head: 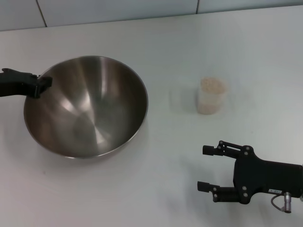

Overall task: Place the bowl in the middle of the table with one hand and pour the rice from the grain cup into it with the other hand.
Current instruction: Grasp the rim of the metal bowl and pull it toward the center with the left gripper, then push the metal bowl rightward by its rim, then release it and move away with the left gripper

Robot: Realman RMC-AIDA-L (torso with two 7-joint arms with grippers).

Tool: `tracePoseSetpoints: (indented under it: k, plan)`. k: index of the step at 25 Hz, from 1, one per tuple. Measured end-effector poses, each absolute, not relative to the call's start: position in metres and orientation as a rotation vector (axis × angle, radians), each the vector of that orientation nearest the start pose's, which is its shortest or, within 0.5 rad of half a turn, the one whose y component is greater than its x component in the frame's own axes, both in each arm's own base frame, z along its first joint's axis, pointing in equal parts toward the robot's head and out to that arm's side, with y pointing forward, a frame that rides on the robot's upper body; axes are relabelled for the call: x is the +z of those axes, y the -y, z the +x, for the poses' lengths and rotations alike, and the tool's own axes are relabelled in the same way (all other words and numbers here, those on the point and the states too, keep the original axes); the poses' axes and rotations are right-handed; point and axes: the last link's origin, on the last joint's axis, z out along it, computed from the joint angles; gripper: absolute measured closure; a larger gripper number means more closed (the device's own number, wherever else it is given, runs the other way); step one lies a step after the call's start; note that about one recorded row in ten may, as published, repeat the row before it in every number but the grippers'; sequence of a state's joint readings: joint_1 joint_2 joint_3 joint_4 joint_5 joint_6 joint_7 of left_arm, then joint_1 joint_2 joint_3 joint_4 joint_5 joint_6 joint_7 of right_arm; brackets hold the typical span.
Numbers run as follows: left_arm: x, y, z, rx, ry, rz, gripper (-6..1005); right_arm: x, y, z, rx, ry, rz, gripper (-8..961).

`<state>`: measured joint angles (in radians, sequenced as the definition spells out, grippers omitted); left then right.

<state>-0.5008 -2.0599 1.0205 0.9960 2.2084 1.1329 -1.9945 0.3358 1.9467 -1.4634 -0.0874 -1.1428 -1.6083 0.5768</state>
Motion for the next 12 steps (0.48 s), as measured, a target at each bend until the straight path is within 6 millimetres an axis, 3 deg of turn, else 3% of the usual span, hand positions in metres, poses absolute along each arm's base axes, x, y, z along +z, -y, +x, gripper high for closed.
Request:
tracePoseSetpoints:
  k: [3, 12]
  plan:
    - [0.027, -0.388, -0.262, -0.156, 0.886, -2.426, 932, -0.040, -0.210, 0.327, 0.865, -0.332, -2.684, 136]
    - [0.032, -0.407, -0.224, -0.256, 0.954, -2.570, 968, -0.040, -0.211, 0.328, 0.855, -0.335, -2.684, 136]
